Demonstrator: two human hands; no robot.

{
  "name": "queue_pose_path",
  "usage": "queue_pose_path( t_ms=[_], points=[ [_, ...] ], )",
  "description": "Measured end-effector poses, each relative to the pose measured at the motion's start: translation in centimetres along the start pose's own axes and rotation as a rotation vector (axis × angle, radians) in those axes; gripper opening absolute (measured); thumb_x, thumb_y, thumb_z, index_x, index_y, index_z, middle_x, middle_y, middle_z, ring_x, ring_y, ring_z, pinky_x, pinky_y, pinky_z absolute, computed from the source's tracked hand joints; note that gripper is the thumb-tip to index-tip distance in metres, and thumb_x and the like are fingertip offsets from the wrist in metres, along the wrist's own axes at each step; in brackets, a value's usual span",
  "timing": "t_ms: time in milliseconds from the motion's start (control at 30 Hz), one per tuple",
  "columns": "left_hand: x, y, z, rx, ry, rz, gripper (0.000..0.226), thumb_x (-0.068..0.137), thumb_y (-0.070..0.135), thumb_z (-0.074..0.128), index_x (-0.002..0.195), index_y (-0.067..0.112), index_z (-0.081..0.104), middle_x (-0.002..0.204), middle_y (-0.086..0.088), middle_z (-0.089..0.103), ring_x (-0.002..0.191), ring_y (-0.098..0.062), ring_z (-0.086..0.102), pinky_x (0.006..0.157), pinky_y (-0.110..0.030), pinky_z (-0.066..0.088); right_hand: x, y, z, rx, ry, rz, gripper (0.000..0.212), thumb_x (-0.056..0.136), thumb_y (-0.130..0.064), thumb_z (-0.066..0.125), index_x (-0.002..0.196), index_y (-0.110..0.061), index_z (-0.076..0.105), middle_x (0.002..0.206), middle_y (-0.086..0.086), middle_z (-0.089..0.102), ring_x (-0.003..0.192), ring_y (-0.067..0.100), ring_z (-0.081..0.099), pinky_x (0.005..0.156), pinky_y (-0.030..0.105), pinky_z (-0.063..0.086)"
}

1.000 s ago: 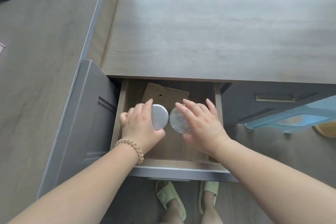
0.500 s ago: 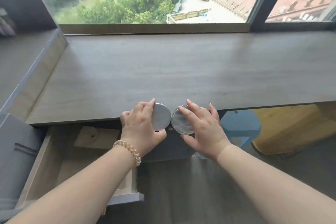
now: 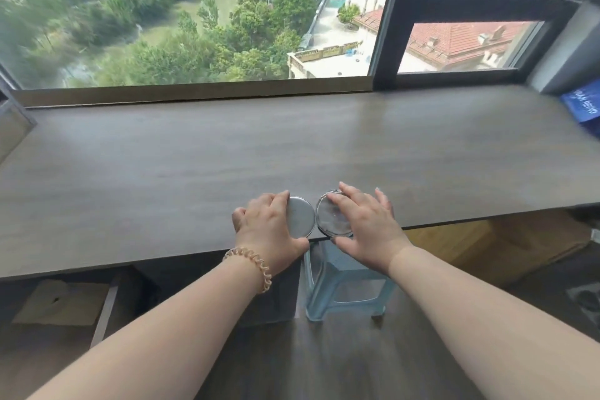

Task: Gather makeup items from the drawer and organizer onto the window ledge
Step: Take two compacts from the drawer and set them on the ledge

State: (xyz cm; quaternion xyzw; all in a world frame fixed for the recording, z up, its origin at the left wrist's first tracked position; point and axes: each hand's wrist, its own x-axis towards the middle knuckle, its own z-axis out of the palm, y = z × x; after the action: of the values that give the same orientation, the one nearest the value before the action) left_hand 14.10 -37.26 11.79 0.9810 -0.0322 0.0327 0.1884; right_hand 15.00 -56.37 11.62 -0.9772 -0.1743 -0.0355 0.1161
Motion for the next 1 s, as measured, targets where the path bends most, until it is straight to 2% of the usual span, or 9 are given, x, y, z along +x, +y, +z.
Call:
queue_pose_path(
  t_ms=[333, 533, 900, 1000],
  points=[
    [13.5, 2.7, 6.5, 0.035, -0.118, 0.003, 0.073, 0.066, 0.052, 0.063, 0.131, 0.027, 0.04, 0.122, 0.006, 0.052, 0.115, -0.019, 0.045, 0.091, -0.036, 0.028, 10.1, 10.5, 3.0, 0.027, -0.087, 0.11, 0.076, 0.075, -0.036, 0.066, 0.142, -0.034, 0.03, 0.153, -0.004, 0.026, 0.136, 0.016, 0.03, 0.115, 0.044, 0.002],
    [19.2, 3.0, 9.6, 0.06, -0.187, -0.076, 0.077, 0.07, 0.051, 0.061, 0.137, 0.025, 0.035, 0.129, 0.005, 0.049, 0.121, -0.019, 0.042, 0.094, -0.037, 0.027, 15.0, 14.4, 5.2, 0.048, -0.173, 0.09, 0.076, 0.078, -0.032, 0.066, 0.143, -0.032, 0.027, 0.154, -0.003, 0.023, 0.137, 0.016, 0.028, 0.115, 0.042, -0.001],
    [21.8, 3.9, 13.1, 0.071, -0.204, -0.262, 0.076, 0.071, 0.049, 0.061, 0.138, 0.026, 0.034, 0.133, 0.008, 0.047, 0.123, -0.02, 0.035, 0.096, -0.037, 0.026, 18.1, 18.7, 8.4, 0.088, -0.269, -0.065, 0.072, 0.079, -0.037, 0.064, 0.142, -0.032, 0.029, 0.155, -0.003, 0.021, 0.138, 0.016, 0.027, 0.115, 0.042, -0.004],
    [21.6, 4.2, 13.5, 0.065, -0.236, -0.315, 0.078, 0.073, 0.047, 0.06, 0.141, 0.025, 0.028, 0.14, 0.007, 0.042, 0.129, -0.021, 0.031, 0.1, -0.039, 0.025, 18.4, 18.9, 8.5, 0.097, -0.3, -0.084, 0.073, 0.081, -0.039, 0.062, 0.144, -0.034, 0.025, 0.157, -0.002, 0.016, 0.139, 0.017, 0.024, 0.115, 0.043, -0.003]
  ],
)
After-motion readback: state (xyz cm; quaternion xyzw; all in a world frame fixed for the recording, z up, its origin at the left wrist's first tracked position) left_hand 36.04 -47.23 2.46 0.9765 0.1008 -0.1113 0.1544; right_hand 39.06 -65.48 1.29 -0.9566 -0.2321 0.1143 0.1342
